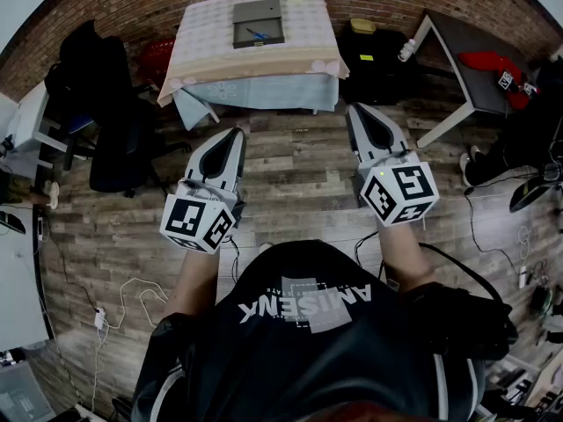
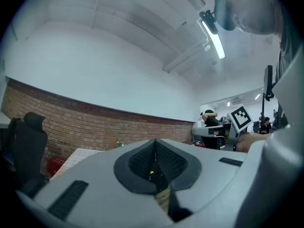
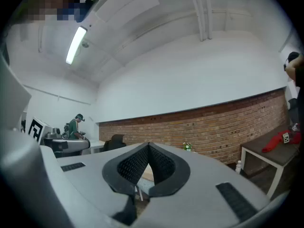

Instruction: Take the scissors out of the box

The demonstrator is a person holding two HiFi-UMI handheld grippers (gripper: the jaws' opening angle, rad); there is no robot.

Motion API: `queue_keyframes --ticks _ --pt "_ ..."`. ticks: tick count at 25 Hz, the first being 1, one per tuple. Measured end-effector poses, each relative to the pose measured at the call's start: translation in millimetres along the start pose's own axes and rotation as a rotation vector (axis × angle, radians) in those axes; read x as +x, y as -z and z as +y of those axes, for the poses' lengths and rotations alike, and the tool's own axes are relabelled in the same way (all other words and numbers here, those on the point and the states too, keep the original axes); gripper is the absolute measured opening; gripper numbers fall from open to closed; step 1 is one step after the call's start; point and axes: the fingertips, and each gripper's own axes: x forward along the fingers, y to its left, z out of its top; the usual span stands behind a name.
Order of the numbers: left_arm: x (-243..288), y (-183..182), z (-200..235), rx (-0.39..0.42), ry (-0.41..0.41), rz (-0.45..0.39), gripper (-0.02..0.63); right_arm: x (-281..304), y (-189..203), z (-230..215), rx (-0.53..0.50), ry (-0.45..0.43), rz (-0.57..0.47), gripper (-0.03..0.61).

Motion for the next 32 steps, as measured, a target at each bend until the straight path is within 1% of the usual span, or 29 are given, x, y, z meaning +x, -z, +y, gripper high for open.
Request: queue_keyframes --ticks 4,12,15,17,19,21,24,28,32 --pt "2 2 4 -0.012 -0.017 0.014 0.014 3 -1 -1 -0.005 -0.003 0.003 0.04" --pt "3 1 5 -0.015 -0.021 0.006 0.014 6 -2 -2 -0.016 0.007 0.001 0.04" --pt "-1 1 14 -0.023 -0.067 0.01 0.014 7 -2 -1 -0.017 0.017 0.006 0.041" --pt "-4 3 25 -0.042 -0.116 0.02 0.014 9 0 0 -0.012 0.019 0.009 0.041" --pt "-7 4 35 -0.068 -0.142 0.027 0.014 12 0 4 -0.009 0.015 0.013 0.041" --pt "-9 3 42 -0.073 -0.139 0.025 0.014 17 0 9 -0.012 0.012 0.015 0.041" --pt "-14 2 52 -0.06 -0.128 0.022 0.014 23 1 18 -0.014 0.015 0.012 0.041" --pt "-22 9 72 -0.068 -0.117 0.033 0.014 35 9 32 -0.015 0.026 0.021 0.041" --pt "-33 17 94 -0.05 -0.09 0.044 0.014 51 15 51 -0.037 0.035 0.021 0.041"
